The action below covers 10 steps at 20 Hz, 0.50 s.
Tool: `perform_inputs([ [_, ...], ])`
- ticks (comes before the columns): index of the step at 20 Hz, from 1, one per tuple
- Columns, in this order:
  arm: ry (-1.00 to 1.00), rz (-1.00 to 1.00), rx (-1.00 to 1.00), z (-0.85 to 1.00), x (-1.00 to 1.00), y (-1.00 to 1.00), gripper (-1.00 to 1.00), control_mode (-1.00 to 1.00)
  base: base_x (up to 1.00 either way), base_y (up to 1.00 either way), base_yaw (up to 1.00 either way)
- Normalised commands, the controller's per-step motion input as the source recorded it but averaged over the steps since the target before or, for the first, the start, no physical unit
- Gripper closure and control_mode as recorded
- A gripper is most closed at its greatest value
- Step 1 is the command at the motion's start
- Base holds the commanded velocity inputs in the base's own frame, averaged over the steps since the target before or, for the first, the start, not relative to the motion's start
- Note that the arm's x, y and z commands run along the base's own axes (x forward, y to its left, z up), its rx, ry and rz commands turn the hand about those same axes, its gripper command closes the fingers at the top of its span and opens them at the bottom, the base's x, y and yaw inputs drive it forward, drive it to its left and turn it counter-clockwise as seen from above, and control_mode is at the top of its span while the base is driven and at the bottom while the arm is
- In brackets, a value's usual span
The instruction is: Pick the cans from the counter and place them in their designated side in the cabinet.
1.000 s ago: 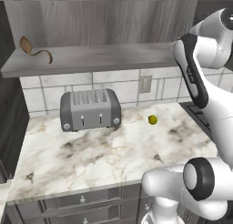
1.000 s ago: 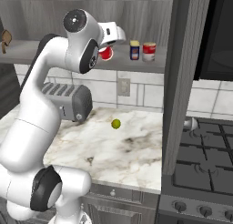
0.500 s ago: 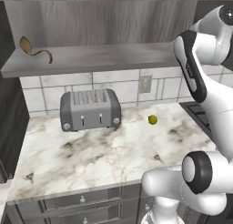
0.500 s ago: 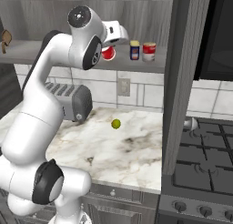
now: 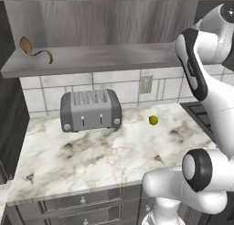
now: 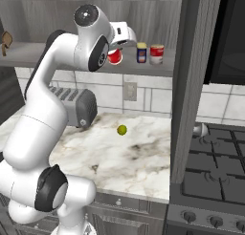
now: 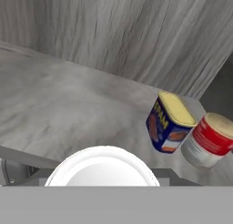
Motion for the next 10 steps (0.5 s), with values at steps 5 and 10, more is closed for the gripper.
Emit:
perform_inputs([
  [5,0.03,0.0,0.0,-0.04,0.05,0.0,1.0,-1.0,0.0,0.0,0.0],
  [10,0.01,0.0,0.0,0.0,0.09,-0.01,1.0,-1.0,0.0,0.0,0.0],
])
